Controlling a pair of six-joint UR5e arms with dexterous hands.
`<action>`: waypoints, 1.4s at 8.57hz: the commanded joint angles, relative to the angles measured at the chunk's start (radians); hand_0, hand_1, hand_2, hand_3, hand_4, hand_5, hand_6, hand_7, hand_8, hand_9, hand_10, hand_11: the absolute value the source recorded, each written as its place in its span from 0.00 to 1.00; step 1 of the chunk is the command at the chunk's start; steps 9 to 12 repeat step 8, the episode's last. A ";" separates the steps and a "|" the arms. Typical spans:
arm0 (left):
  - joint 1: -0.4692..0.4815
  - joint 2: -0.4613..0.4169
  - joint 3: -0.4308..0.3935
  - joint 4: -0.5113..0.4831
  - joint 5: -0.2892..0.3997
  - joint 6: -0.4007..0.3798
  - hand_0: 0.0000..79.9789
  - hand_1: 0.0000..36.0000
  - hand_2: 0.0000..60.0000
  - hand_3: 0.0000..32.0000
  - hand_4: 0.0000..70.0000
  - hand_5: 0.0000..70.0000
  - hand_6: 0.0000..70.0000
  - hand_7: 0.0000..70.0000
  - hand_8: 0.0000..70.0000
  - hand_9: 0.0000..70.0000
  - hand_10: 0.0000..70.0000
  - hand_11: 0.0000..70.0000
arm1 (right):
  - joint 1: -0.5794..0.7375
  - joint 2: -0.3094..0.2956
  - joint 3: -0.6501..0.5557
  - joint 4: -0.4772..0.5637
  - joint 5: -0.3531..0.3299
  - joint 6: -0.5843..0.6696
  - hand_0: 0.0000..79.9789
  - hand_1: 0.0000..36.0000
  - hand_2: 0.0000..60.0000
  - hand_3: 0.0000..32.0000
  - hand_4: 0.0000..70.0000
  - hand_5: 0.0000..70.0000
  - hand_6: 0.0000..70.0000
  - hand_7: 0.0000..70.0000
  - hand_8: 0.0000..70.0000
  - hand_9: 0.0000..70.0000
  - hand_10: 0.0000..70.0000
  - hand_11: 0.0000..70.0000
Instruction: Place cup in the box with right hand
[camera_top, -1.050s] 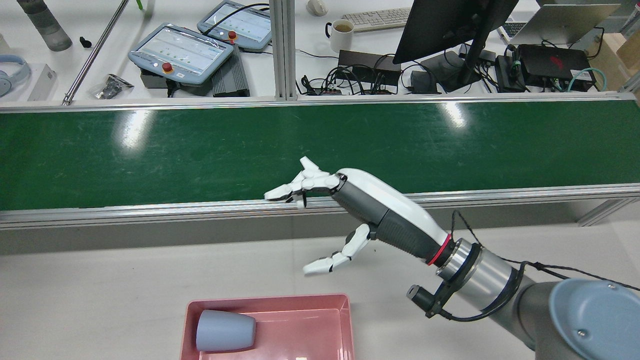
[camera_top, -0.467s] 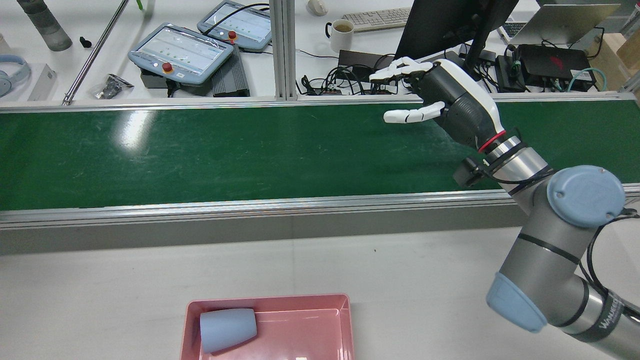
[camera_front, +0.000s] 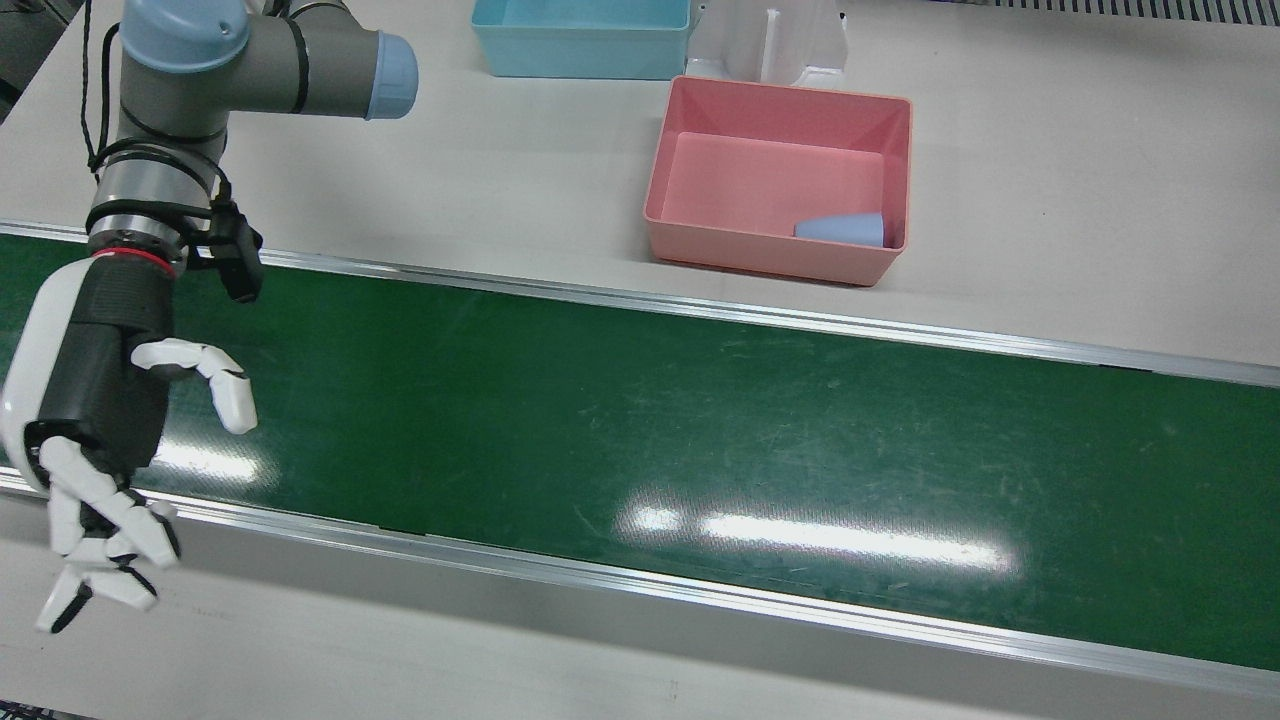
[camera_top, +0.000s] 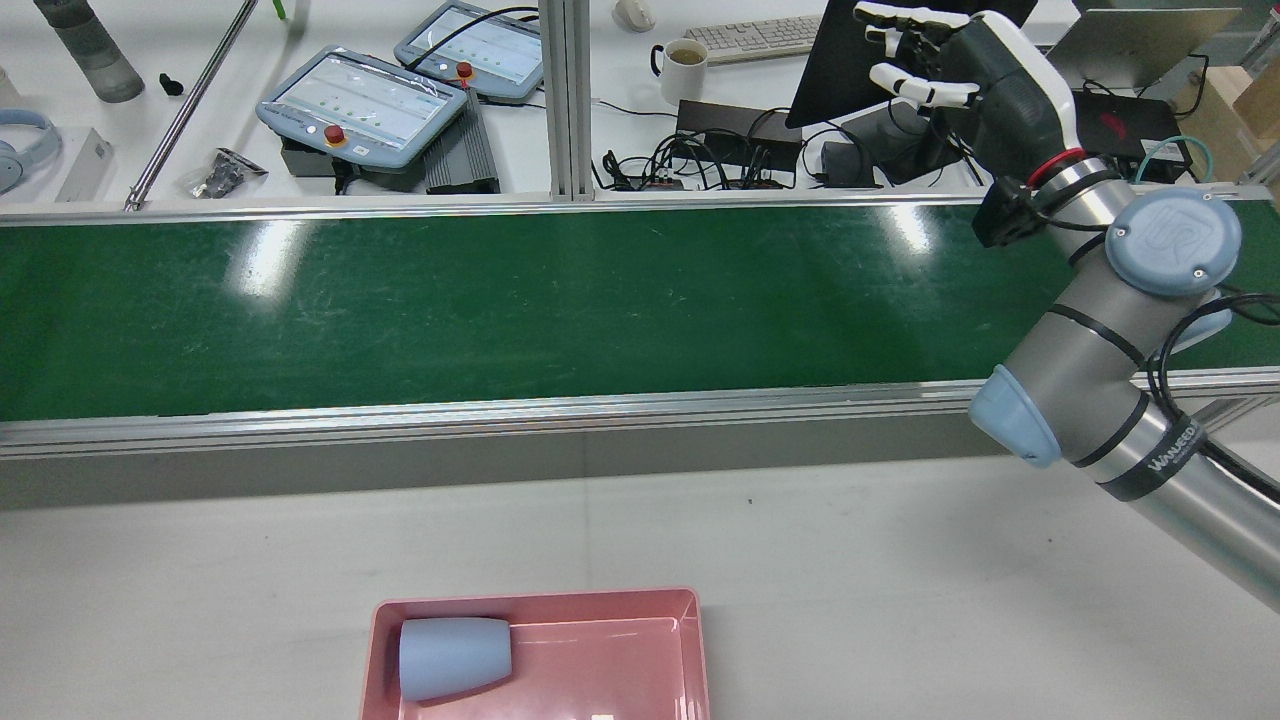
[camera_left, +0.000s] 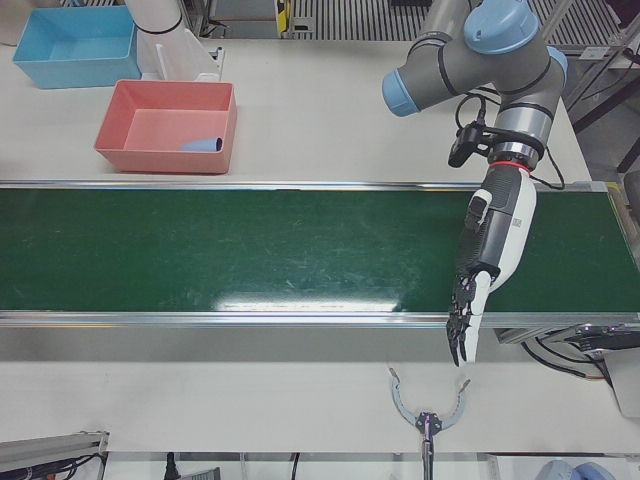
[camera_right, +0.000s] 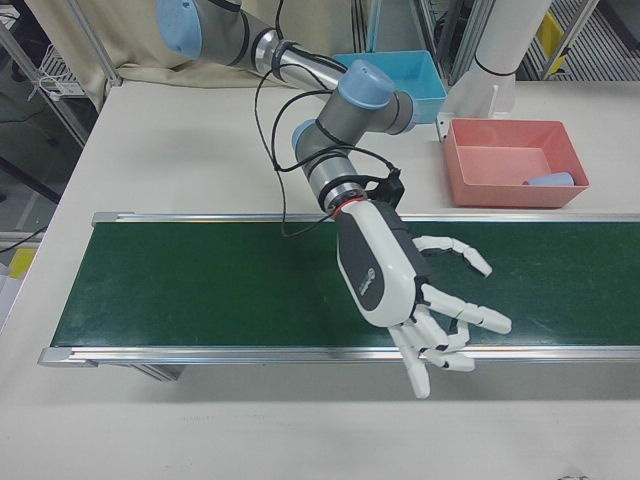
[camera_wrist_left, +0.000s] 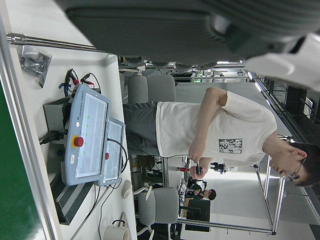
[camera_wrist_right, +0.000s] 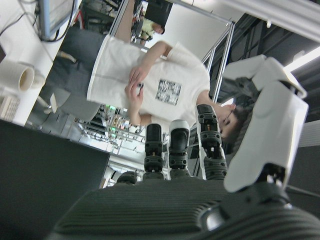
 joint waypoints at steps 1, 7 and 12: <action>0.000 0.001 -0.002 0.000 -0.001 0.000 0.00 0.00 0.00 0.00 0.00 0.00 0.00 0.00 0.00 0.00 0.00 0.00 | 0.161 -0.127 -0.043 -0.001 -0.010 0.100 0.58 0.57 0.62 0.00 0.21 0.06 0.20 0.94 0.16 0.38 0.00 0.00; 0.000 0.001 -0.002 0.001 0.000 0.000 0.00 0.00 0.00 0.00 0.00 0.00 0.00 0.00 0.00 0.00 0.00 0.00 | 0.318 -0.339 -0.012 0.136 -0.067 0.129 0.51 0.47 0.58 0.00 0.04 0.05 0.16 0.75 0.14 0.32 0.00 0.00; 0.000 0.001 -0.002 0.000 -0.001 0.000 0.00 0.00 0.00 0.00 0.00 0.00 0.00 0.00 0.00 0.00 0.00 0.00 | 0.313 -0.364 -0.024 0.140 -0.065 0.128 0.49 0.43 0.55 0.00 0.05 0.05 0.16 0.77 0.15 0.33 0.00 0.00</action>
